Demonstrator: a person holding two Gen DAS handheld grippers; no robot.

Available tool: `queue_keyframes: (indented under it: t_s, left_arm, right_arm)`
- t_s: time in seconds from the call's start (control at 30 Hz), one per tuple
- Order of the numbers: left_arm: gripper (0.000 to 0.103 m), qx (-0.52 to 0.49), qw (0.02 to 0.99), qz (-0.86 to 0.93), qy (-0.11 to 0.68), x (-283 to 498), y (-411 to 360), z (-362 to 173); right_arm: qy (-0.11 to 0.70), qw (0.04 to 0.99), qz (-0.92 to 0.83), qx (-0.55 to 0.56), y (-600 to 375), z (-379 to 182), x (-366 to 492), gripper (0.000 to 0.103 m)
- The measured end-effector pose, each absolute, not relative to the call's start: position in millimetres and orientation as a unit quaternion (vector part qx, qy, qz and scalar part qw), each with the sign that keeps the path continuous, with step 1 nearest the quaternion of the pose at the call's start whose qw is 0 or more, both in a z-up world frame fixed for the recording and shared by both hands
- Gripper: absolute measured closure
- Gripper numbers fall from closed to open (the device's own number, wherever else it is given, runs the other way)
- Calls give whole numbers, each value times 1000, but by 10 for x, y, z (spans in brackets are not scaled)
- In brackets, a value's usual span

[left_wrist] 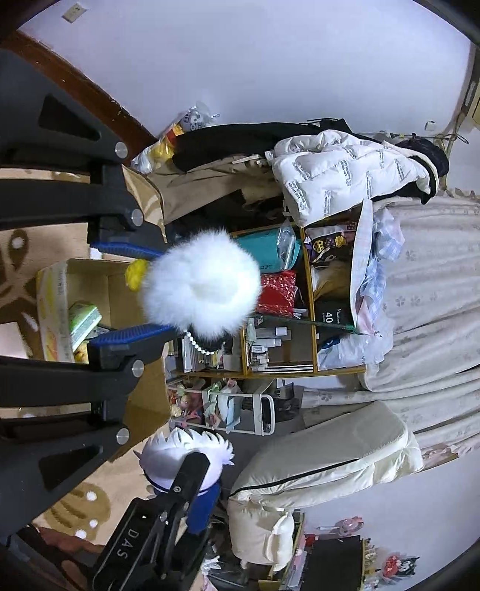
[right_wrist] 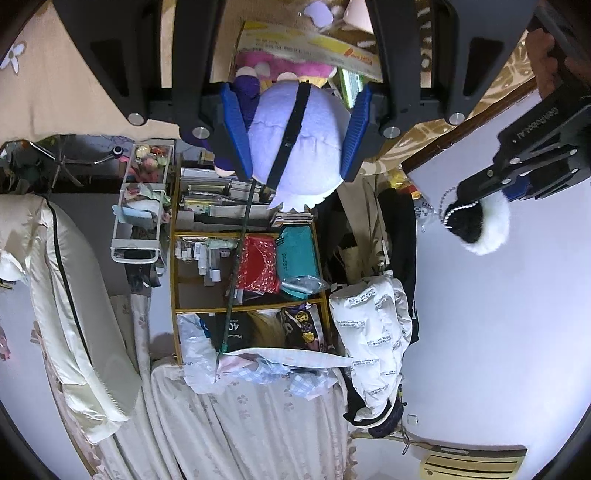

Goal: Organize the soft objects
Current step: 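Carry both held toys over the cardboard box and release them inside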

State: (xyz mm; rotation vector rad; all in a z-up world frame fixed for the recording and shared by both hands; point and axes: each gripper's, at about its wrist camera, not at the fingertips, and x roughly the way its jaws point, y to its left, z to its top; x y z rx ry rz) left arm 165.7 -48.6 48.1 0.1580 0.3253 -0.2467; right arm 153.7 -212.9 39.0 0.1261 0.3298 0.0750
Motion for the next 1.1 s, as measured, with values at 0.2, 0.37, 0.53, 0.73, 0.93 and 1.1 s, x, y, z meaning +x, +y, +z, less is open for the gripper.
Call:
queue_keyframes:
  t_s: [0.2, 0.37, 0.53, 0.73, 0.93, 1.1]
  left_arm:
    - [71, 89, 974, -116, 175, 1874, -567, 267]
    - [70, 84, 967, -126, 206, 2028, -613, 53]
    - [69, 80, 958, -131, 242, 2175, -656, -143]
    - [48, 61, 949, -139, 277, 2274, -653, -307]
    - [31, 66, 951, -120, 277, 2212, -626, -292]
    - [17, 77, 949, -86, 293, 2139, -551, -291]
  right_arm:
    - [169, 983, 34, 58, -2153, 314, 1699, 51]
    - [181, 981, 36, 66, -2154, 199, 1825, 50]
    - [199, 976, 44, 82, -2161, 93, 1941, 50]
    - [225, 968, 55, 98, -2156, -51, 2032, 46]
    - [255, 953, 77, 145, -2215, -191, 2071, 45]
    - [254, 949, 76, 171, -2320, -199, 1976, 30]
